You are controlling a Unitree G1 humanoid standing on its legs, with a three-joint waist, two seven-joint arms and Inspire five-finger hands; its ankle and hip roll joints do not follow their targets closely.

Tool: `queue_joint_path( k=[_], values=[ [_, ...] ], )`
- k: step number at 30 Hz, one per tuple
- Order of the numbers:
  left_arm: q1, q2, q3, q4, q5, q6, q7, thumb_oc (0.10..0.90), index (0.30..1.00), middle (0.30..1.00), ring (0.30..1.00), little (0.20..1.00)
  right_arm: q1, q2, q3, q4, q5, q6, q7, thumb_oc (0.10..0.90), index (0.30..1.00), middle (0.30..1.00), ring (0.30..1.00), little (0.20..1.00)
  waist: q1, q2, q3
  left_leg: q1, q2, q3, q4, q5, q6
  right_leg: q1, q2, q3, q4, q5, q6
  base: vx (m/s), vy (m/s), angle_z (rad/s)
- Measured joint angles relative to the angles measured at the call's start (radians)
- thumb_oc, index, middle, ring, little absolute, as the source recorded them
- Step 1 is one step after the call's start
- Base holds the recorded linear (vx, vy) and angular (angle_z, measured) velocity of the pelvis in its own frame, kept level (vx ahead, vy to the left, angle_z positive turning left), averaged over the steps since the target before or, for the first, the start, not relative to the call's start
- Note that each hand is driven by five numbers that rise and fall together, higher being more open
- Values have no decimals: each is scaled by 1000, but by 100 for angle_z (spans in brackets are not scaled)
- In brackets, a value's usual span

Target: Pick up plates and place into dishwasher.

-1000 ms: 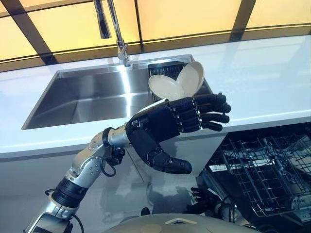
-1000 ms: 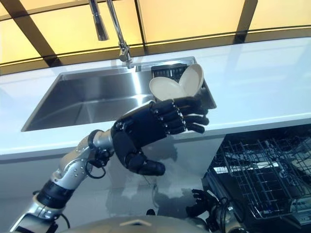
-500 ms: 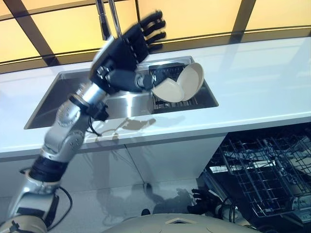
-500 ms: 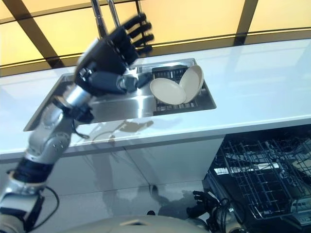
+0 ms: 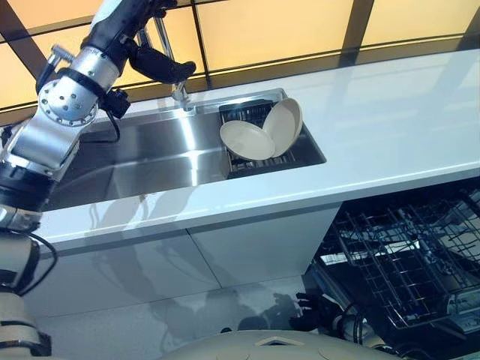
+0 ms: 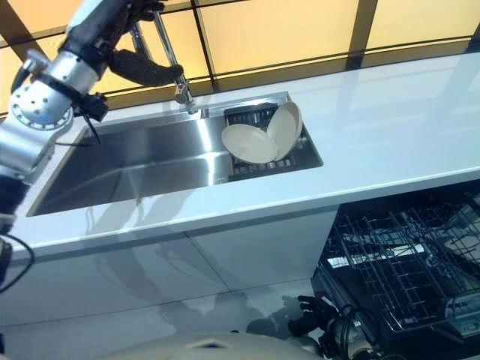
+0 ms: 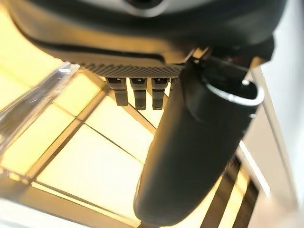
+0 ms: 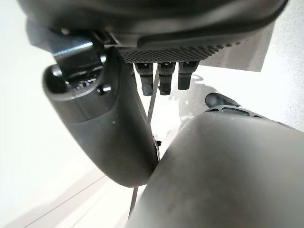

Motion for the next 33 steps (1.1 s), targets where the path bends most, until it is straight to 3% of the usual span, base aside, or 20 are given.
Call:
queue_joint_path(
  k=[3, 8, 14, 20, 33],
  values=[
    [-59, 10, -69, -28, 65, -50, -31, 800, 900, 900, 900, 900, -2, -2, 3, 0, 1, -3, 3, 800, 900, 900, 900, 900, -11, 4, -3, 0, 0, 7, 0, -1, 0, -3, 0, 8, 0, 0, 0, 52, -19, -7],
    [-90, 16, -165, -97, 91, -67, -61, 800, 900, 900, 900, 900, -3, -7, 3, -4, 14, -7, 9, 800, 900, 900, 900, 900, -44, 20, -13, -2, 1, 21, 0, -2, 1, -13, 0, 19, 0, 0, 1, 25, -14, -8],
    [-126, 22, -286, -32, 266, -81, -100, 800, 900, 900, 900, 900, -1, -38, 0, -30, 17, -17, 26, 800, 900, 900, 900, 900, -72, 67, -6, -6, 5, 45, 0, -6, -1, -29, 0, 44, 0, 3, 2, -9, 6, -13],
    [-126, 22, -343, -17, 380, -84, -138, 800, 900, 900, 900, 900, -10, -57, -11, -48, 17, -26, 29, 800, 900, 900, 900, 900, -88, 98, 37, -9, 4, 47, 0, -5, -1, -33, 0, 44, 0, 4, 2, 0, 0, 0],
    [-97, 11, -347, 53, 539, -59, -156, 800, 900, 900, 900, 900, -38, -56, -14, -44, 16, -26, 44, 800, 900, 900, 900, 900, -86, 91, 77, -8, 1, 52, 0, -5, -1, -29, 1, 41, 0, 4, 2, 0, 0, 1]
  ],
)
